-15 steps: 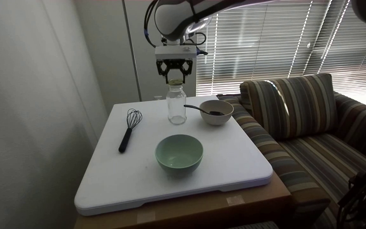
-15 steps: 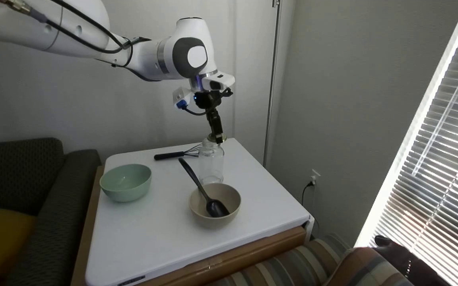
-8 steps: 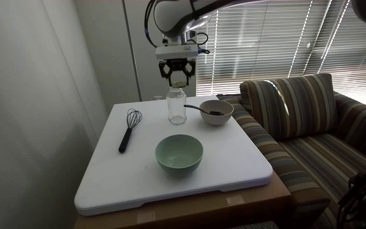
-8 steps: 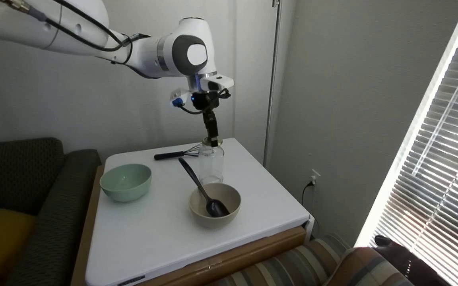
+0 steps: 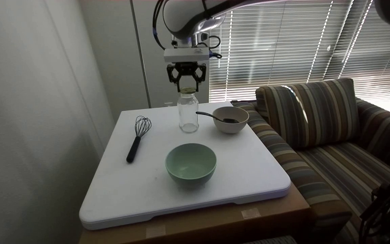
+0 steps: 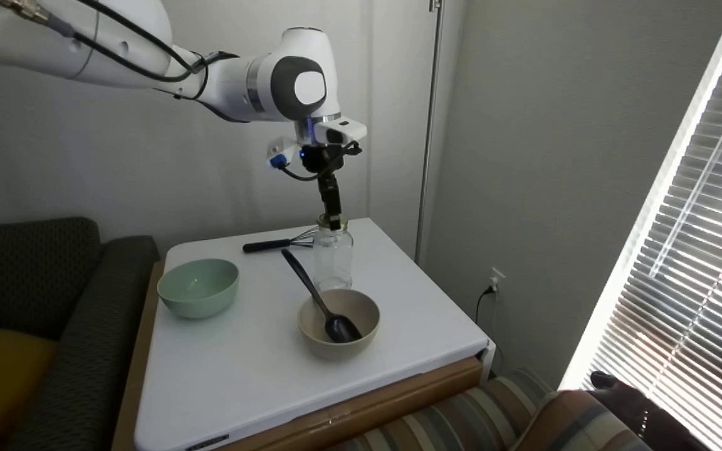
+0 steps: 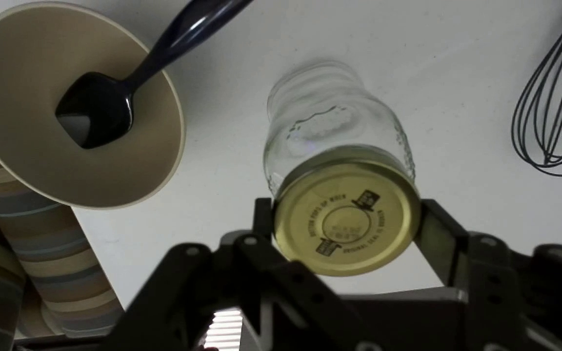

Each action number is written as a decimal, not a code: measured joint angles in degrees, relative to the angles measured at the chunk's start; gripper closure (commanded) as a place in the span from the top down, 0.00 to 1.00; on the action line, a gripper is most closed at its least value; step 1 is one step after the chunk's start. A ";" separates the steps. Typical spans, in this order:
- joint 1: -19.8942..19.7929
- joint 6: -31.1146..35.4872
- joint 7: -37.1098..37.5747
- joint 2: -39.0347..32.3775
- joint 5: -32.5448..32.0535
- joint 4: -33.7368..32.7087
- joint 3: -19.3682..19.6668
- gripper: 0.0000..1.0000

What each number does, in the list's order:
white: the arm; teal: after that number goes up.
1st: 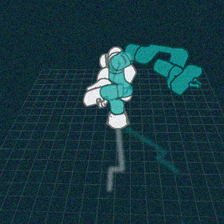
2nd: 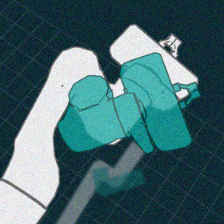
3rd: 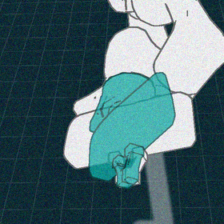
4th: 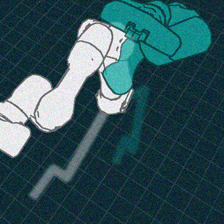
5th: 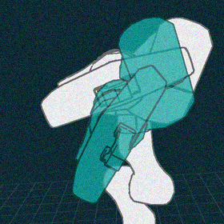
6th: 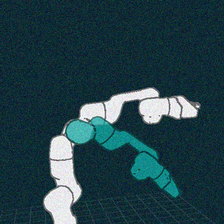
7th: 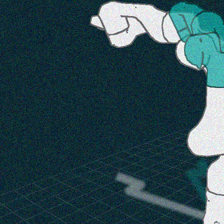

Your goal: Pick the lid on the table and put it on the bottle

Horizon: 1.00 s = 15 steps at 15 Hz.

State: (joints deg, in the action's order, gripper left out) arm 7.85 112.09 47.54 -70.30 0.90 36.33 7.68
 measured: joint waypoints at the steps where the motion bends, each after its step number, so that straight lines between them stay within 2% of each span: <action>1: 0.00 0.07 0.00 -0.13 0.00 -0.02 0.00 0.48; 15: -0.37 -1.17 -0.01 -0.73 0.10 -1.27 -0.01 0.48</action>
State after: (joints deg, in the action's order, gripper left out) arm 7.48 110.92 47.54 -71.04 1.00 35.06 7.67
